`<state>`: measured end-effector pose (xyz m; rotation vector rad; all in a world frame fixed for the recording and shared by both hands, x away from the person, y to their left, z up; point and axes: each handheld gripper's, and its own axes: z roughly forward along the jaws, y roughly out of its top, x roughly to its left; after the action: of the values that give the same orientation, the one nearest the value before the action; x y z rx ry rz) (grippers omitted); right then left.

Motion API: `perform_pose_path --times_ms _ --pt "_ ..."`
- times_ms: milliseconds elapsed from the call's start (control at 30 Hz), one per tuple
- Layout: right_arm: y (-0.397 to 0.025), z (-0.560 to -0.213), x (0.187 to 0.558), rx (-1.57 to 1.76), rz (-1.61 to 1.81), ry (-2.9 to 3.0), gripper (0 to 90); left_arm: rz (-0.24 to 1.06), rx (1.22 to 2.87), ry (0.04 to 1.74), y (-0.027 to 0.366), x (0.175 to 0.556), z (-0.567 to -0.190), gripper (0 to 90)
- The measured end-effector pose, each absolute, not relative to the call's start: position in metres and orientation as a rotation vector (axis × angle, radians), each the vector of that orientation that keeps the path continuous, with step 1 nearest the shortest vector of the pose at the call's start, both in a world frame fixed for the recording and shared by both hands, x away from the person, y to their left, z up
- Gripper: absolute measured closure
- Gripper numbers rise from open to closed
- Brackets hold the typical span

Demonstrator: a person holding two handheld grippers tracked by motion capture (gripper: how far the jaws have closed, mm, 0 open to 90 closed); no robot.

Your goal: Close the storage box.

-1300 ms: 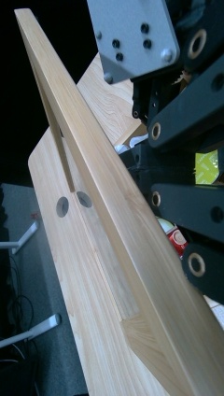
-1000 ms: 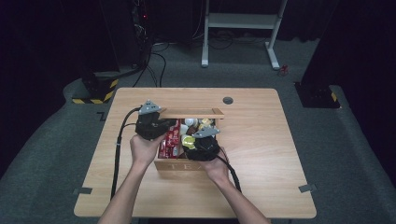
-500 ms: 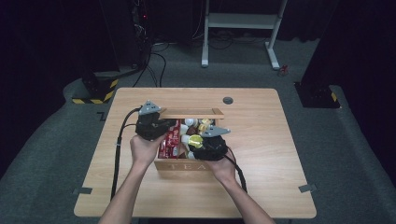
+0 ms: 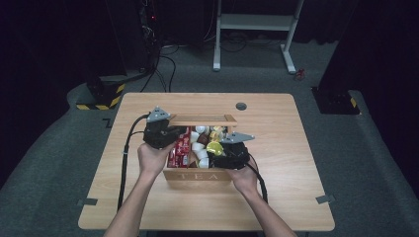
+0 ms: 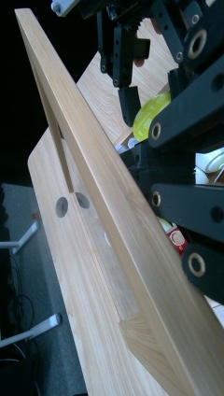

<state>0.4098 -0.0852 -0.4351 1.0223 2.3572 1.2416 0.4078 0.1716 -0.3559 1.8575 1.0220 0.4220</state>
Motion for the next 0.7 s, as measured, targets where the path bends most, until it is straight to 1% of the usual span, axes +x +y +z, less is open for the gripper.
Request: perform_pose_path --times_ms 700 --pt "-0.118 -0.429 0.413 1.077 1.2 2.318 37.5 0.41 1.862 1.015 0.172 0.406 -0.358 90.0"
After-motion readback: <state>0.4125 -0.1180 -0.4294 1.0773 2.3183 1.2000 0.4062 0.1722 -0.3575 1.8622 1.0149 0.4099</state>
